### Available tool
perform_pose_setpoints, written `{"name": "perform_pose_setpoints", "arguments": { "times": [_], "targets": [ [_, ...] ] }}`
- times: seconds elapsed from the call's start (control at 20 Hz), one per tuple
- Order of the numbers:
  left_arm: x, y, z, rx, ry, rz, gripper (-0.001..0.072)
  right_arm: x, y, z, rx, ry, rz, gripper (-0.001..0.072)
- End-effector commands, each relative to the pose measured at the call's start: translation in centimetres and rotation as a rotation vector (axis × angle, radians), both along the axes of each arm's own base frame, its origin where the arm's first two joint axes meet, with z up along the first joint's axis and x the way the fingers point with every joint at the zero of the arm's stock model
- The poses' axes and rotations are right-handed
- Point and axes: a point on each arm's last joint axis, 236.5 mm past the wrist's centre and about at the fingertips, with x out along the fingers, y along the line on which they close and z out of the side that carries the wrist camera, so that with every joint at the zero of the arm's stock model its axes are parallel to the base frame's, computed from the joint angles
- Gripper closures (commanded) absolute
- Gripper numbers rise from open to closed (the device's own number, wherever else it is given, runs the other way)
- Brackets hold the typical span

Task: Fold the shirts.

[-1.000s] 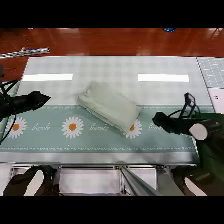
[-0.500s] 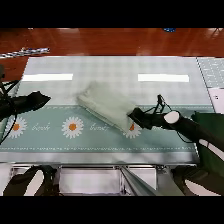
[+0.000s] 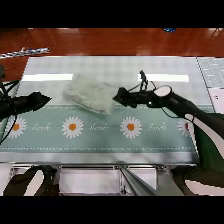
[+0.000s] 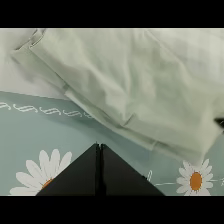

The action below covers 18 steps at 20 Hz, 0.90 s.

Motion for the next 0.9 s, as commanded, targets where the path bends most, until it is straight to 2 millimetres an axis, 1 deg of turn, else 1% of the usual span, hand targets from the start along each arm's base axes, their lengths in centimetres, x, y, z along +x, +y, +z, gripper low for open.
{"name": "perform_pose_setpoints", "arguments": {
  "times": [0.0,0.1,0.2,0.25,0.3,0.4,0.5,0.55,0.65,0.75,0.85],
  "targets": [
    [0.0,0.0,0.0,0.000,0.001,0.001,0.0688,3.6,1.0,7.8,-0.007,-0.175,0.061,0.0689],
    [0.0,0.0,0.0,0.001,0.001,0.001,0.0688,5.2,-0.3,11.9,-0.039,-0.237,0.078,0.0689],
    [0.0,0.1,0.0,0.001,0.000,0.002,0.0688,6.4,-2.8,15.6,-0.067,-0.278,0.083,0.0689],
    [0.0,0.1,0.0,0.001,0.000,0.002,0.0688,6.8,-4.4,17.4,-0.087,-0.292,0.084,0.0689],
    [0.0,0.1,0.0,0.001,0.000,0.002,0.0688,7.0,-6.2,19.0,-0.109,-0.304,0.077,0.0689],
    [0.1,0.1,0.0,0.001,-0.002,0.004,0.0688,7.3,-10.5,22.5,-0.151,-0.338,0.013,0.0689],
    [0.1,0.1,0.0,0.002,-0.003,0.004,0.0688,7.2,-15.9,26.4,-0.156,-0.372,-0.097,0.0689],
    [0.1,0.1,0.0,0.001,-0.002,0.003,0.0688,6.8,-18.8,27.9,-0.166,-0.381,-0.156,0.0689],
    [0.0,0.0,0.0,-0.001,-0.001,0.001,0.0688,4.9,-24.2,29.5,-0.207,-0.375,-0.247,0.0689],
    [0.1,-0.2,0.2,-0.014,-0.003,0.001,0.0688,2.5,-29.3,30.2,-0.272,-0.354,-0.335,0.0689],
    [-0.1,-0.4,0.2,-0.016,0.001,-0.007,0.0688,-0.4,-33.7,30.5,-0.329,-0.311,-0.423,0.0689]
  ]
}}
